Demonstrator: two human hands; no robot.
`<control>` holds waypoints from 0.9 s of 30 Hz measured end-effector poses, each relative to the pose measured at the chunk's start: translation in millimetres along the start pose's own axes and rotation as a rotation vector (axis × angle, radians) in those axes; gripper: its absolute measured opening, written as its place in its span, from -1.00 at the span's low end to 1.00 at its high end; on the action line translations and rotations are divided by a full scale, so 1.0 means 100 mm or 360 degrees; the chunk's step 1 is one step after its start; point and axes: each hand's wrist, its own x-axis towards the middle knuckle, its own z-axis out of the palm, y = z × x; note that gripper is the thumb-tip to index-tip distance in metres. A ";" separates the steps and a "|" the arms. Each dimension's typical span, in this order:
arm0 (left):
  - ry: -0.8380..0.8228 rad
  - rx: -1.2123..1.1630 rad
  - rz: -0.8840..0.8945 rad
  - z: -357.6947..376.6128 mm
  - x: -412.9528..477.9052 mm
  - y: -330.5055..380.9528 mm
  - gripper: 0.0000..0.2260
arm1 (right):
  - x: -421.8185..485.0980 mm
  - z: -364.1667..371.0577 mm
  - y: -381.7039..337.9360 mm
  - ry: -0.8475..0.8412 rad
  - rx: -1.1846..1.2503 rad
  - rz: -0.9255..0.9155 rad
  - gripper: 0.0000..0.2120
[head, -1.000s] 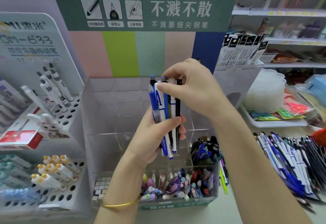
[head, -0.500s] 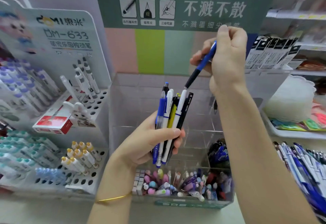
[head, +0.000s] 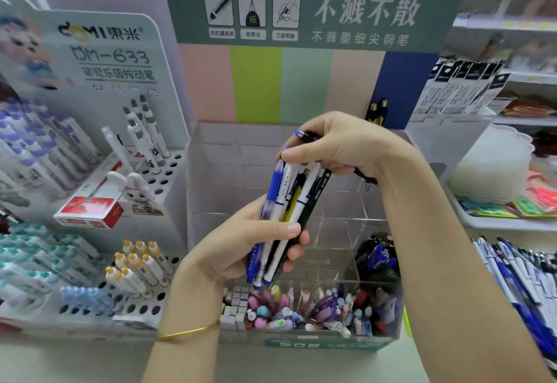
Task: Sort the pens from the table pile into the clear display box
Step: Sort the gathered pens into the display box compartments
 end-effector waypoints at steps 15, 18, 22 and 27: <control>0.0132 -0.0200 -0.0027 0.00 0.01 0.00 -0.64 | 0.02 -0.03 -0.01 0.1303 0.1292 -0.0708 -0.84; 0.0219 -0.0306 0.0042 0.03 0.04 0.00 -0.53 | -0.07 0.02 0.03 0.1287 0.1268 -0.0586 -0.82; 0.0320 -0.0522 0.0114 0.09 0.10 -0.03 -0.42 | -0.16 0.20 0.12 0.0938 0.1249 -0.0346 -0.84; 0.0340 -0.0672 0.0192 0.12 0.14 -0.03 -0.63 | -0.22 0.39 0.22 0.0610 0.0882 -0.0155 -0.84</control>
